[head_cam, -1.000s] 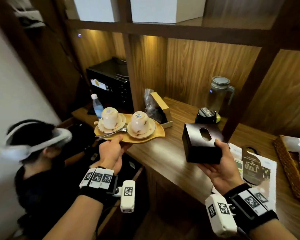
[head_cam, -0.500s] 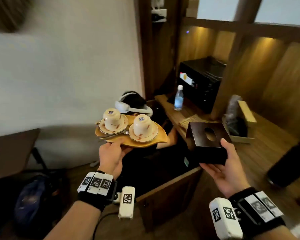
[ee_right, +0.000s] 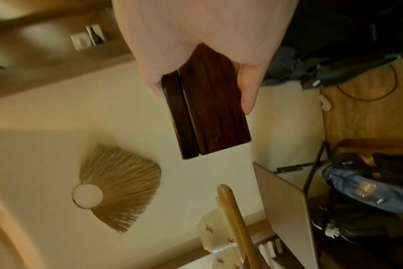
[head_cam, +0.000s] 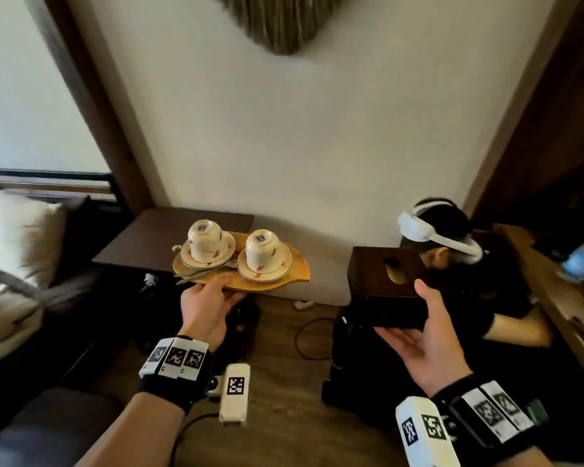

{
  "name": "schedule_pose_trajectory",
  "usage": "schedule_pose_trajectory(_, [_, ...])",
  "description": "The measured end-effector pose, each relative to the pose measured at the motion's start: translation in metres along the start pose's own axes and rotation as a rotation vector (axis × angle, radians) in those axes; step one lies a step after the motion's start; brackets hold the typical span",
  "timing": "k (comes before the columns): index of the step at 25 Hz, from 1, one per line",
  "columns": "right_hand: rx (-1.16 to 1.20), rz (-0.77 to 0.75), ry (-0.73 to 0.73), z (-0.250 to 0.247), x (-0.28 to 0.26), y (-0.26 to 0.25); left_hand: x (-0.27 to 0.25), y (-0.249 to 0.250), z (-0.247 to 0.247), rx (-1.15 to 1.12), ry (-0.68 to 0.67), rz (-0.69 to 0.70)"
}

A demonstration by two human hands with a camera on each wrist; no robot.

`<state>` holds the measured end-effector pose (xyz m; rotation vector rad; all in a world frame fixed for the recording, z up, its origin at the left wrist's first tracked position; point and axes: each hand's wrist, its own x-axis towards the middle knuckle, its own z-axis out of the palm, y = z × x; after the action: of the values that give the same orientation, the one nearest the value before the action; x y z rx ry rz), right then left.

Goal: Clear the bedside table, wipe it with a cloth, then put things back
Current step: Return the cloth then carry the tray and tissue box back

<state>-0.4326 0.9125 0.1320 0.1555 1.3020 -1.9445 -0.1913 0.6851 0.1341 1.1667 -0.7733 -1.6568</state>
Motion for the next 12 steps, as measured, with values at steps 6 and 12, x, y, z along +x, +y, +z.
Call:
schedule_pose_trajectory(6, [-0.008, 0.073, -0.119, 0.153, 0.038, 0.079, 0.107, 0.073, -0.086, -0.037, 0.138, 0.089])
schedule_pose_trajectory(12, [-0.103, 0.15, -0.172, 0.269, 0.096, 0.13, 0.208, 0.116, -0.128, -0.066, 0.213, 0.108])
